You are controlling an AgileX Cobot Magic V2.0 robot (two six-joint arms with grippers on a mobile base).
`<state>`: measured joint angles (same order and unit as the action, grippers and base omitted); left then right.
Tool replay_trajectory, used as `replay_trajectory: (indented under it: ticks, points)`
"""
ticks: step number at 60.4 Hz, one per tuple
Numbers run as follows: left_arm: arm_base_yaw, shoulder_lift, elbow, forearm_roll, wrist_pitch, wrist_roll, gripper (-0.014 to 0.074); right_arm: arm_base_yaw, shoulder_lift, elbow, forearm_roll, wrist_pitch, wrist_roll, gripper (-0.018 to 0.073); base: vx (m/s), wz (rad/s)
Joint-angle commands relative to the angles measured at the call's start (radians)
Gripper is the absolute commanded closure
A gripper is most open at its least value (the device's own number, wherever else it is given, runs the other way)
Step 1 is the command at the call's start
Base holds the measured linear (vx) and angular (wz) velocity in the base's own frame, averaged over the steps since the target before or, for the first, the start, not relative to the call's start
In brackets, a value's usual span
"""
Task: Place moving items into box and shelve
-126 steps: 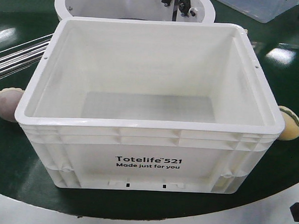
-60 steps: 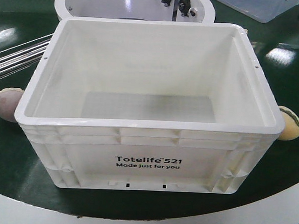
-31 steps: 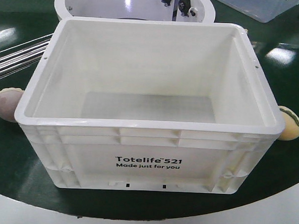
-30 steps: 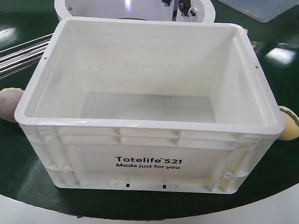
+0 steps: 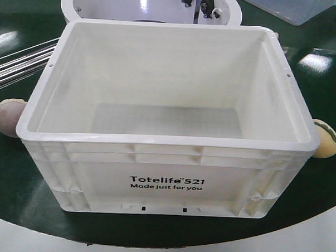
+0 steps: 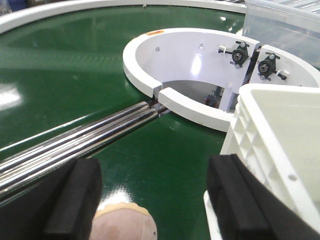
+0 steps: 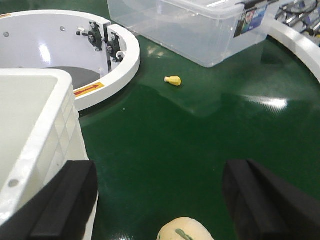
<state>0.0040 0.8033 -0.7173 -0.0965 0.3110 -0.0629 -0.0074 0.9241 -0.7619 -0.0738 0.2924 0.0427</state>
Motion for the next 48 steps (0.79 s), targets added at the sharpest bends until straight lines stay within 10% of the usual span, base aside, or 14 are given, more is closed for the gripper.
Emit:
replay_trajectory:
  ticks: [1,20,48]
  points:
    - [-0.002,0.032,-0.12,0.017,-0.002,-0.026,0.0074,-0.01,0.009,-0.125,-0.028,0.01,0.009,-0.0015,0.0,0.0]
    - [-0.002,0.331,-0.38,0.276,0.304,-0.264,0.0075,-0.142,0.266,-0.39,-0.029,0.328,-0.037,-0.0015,0.0,0.0]
    - [-0.002,0.639,-0.381,0.267,0.375,-0.261,0.0075,-0.172,0.635,-0.396,0.15,0.454,-0.236,-0.0015,0.0,0.0]
